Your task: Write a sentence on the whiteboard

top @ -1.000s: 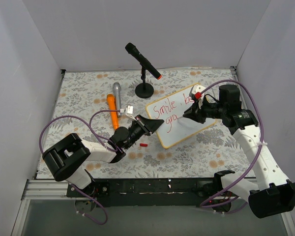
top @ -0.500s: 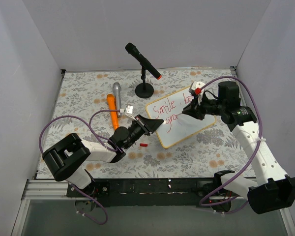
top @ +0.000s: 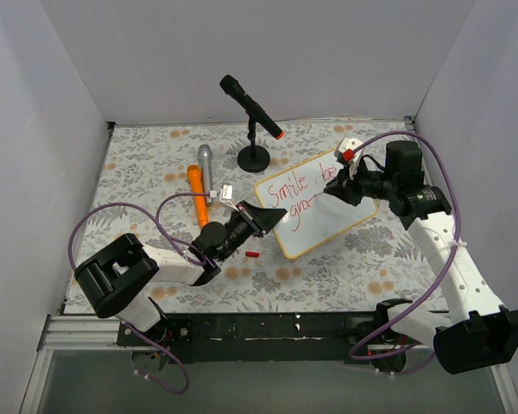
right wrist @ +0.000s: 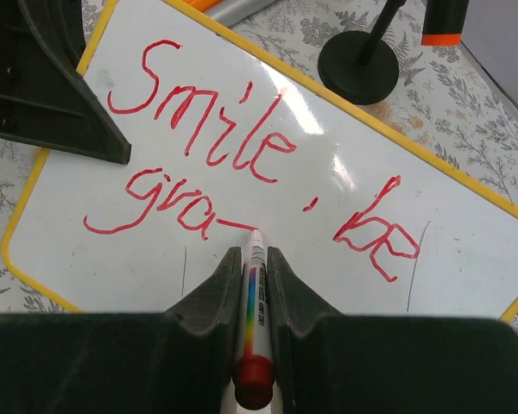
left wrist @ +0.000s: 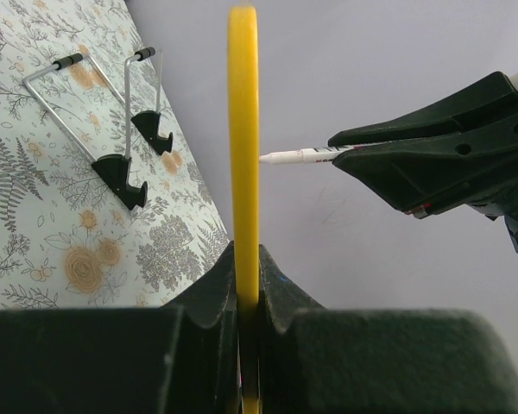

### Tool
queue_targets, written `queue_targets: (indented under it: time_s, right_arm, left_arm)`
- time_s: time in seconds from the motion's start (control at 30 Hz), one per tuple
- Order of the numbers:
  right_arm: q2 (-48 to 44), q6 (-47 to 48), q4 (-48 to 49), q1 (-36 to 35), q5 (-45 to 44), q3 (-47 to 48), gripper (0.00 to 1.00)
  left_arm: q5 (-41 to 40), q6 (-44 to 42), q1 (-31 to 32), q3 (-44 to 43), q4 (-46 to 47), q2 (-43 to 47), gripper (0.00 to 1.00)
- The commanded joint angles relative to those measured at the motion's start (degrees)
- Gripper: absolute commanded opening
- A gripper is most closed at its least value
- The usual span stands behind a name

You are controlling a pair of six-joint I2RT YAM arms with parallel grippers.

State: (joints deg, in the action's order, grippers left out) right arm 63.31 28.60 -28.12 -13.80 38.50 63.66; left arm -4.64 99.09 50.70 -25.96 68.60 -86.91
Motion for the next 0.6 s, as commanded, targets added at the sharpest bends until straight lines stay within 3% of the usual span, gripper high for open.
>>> queue_targets:
  time_s: [0.0,0.17,0.57]
  right_arm:
    - [-0.2,-0.5,2.2,0.4,0.3,2.5,0.01]
    - [0.2,-1.2,2.6,0.3,3.9,2.7,0.01]
    - [0.9,-2.8,5.3,0.3,3.1,1.6,0.01]
  left_arm:
    - [0.2,1.6,0.0,-0.8,27.4,1.7,0.00]
    - [0.2,1.7,0.0,-0.9,27.5,1.6,0.00]
    - [0.3,1.8,-0.1,-0.9,27.7,1.4,0.00]
